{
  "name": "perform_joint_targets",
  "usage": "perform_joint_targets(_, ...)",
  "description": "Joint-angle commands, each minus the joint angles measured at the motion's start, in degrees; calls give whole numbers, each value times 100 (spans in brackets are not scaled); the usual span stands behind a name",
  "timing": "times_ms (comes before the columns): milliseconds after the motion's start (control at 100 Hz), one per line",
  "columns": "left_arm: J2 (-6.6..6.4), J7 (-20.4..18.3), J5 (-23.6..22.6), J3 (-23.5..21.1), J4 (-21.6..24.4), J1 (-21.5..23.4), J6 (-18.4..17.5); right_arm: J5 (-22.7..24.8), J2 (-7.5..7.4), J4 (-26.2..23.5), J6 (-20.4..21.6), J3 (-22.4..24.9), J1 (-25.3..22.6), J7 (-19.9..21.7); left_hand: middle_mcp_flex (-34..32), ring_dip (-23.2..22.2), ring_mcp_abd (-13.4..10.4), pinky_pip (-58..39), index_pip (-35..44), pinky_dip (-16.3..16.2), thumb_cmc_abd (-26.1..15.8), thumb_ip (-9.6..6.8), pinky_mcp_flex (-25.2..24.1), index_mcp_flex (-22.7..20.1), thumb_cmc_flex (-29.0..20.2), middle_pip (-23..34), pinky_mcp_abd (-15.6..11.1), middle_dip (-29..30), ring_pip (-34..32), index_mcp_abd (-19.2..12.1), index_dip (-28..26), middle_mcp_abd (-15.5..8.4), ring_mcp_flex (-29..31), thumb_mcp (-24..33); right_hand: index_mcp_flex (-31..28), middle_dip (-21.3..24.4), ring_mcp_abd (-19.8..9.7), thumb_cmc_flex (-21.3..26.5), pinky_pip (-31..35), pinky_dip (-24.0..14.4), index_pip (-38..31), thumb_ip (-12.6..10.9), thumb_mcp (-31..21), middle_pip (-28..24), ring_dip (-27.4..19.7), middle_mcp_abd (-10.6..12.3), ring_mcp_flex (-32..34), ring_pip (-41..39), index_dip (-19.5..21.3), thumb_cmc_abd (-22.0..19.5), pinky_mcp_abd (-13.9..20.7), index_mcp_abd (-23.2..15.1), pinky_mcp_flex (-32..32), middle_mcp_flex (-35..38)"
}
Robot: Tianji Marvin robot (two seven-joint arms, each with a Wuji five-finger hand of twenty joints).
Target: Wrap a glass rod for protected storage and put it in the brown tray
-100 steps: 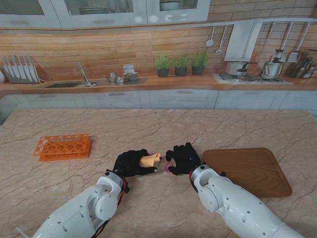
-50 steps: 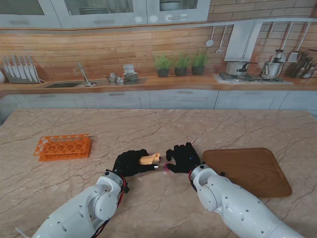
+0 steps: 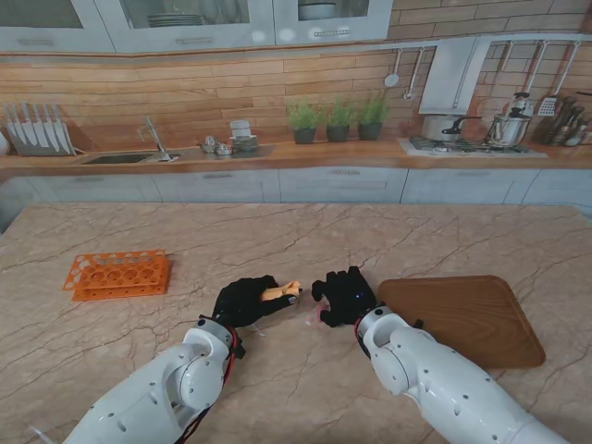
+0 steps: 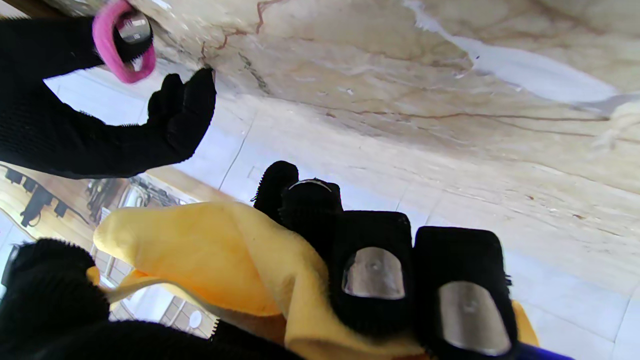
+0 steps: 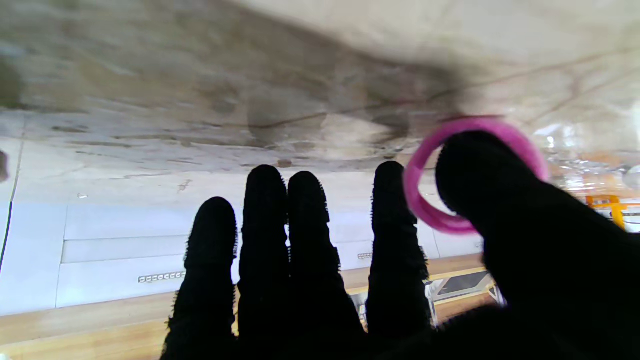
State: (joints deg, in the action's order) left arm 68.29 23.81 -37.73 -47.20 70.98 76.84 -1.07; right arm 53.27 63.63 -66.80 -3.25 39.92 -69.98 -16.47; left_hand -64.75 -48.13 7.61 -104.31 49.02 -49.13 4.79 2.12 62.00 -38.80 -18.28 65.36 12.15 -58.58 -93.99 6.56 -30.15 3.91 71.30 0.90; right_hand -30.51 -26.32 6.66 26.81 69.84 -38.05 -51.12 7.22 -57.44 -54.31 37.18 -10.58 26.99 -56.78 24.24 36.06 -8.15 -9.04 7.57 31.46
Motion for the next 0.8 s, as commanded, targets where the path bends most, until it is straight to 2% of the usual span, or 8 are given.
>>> perform_joint_targets(0, 85, 64, 48, 15, 4, 18, 44, 36, -25, -69, 79, -12, -59, 12, -150, -81, 169, -1567, 97, -174, 282, -248, 152, -16, -202, 71, -472, 32, -501, 104, -65, -124, 152, 61, -55, 55, -83, -117, 136, -25, 103, -282, -96, -36, -54, -25, 41, 8, 107, 351, 27, 82, -1, -158)
perform_joint_targets(50, 108, 117, 78, 26, -14, 16, 64, 45, -31, -90, 111, 3, -75, 20, -168, -53, 144, -1567, 132, -184, 371, -237, 154, -24, -302, 90, -496, 58, -524, 116, -73, -146, 152, 93, -143, 54, -88, -70, 136, -25, 75, -309, -136, -38, -53, -3, 42, 10, 152, 340, 27, 45, -1, -148)
perform_joint_targets(160, 126, 125, 129, 34, -19, 19, 104, 55, -38, -140, 195, 54, -117, 12, -197, -31, 140, -1567, 161, -201, 494, -229, 153, -59, -468, 83, -482, 99, -553, 120, -71, -134, 152, 179, -390, 38, -132, 284, 128, -31, -777, 249, -241, -46, -31, 45, 119, 40, -299, 486, 31, -438, 34, -55)
perform_joint_targets(290, 132, 137, 128, 40, -22, 23, 164, 78, -51, -241, 325, 177, -204, -9, -260, -11, 127, -1567, 203, -233, 632, -261, 152, -113, -754, 94, -455, 145, -597, 137, -70, -144, 153, 387, -1042, 38, -147, 579, 118, -37, -1355, 364, -122, -57, -28, 98, 230, 46, -384, 134, 34, -909, 85, 122)
perform_joint_targets(360, 138, 158, 124, 42, -25, 27, 206, 98, -62, -336, 366, 276, -281, 6, -290, 4, 116, -1567, 229, -254, 748, -258, 152, -126, -943, 105, -442, 168, -620, 136, -69, -149, 152, 542, -1137, 40, -129, 581, 117, -38, -1361, 380, -84, -54, -30, 96, 254, 49, -384, 83, 34, -924, 88, 163)
perform_joint_targets(400, 141, 171, 121, 44, -29, 30, 222, 109, -70, -401, 376, 337, -332, 28, -296, 128, 104, -1567, 282, -287, 951, -117, 153, -133, -714, 169, -448, 287, -677, 140, 0, -168, 144, 1250, -1145, 42, -128, 593, 116, -39, -1359, 377, -85, -50, -30, 94, 255, 51, -385, 59, 34, -919, 88, 167)
perform_joint_targets(560, 154, 209, 123, 53, -22, 45, 291, 150, -98, -644, 419, 562, -519, 134, -374, 117, 63, -1567, 368, -307, 1166, -7, 154, -161, -767, 193, -444, 280, -708, 137, -22, -241, 147, 1893, -1211, 70, -95, 624, 100, -38, -1300, 383, -14, 12, -38, 69, 314, 74, -417, -23, 5, -854, 98, 263)
perform_joint_targets(790, 161, 222, 115, 68, -10, 53, 374, 253, -137, -985, 558, 922, -782, 204, -617, 121, 11, -1567, 521, -349, 1206, 16, 152, -313, -843, 417, -393, 196, -799, 126, -78, -505, 152, 2183, -1303, 91, -54, 685, 79, -42, -1190, 402, 57, 73, -40, 54, 344, 99, -489, -152, -42, -786, 114, 330)
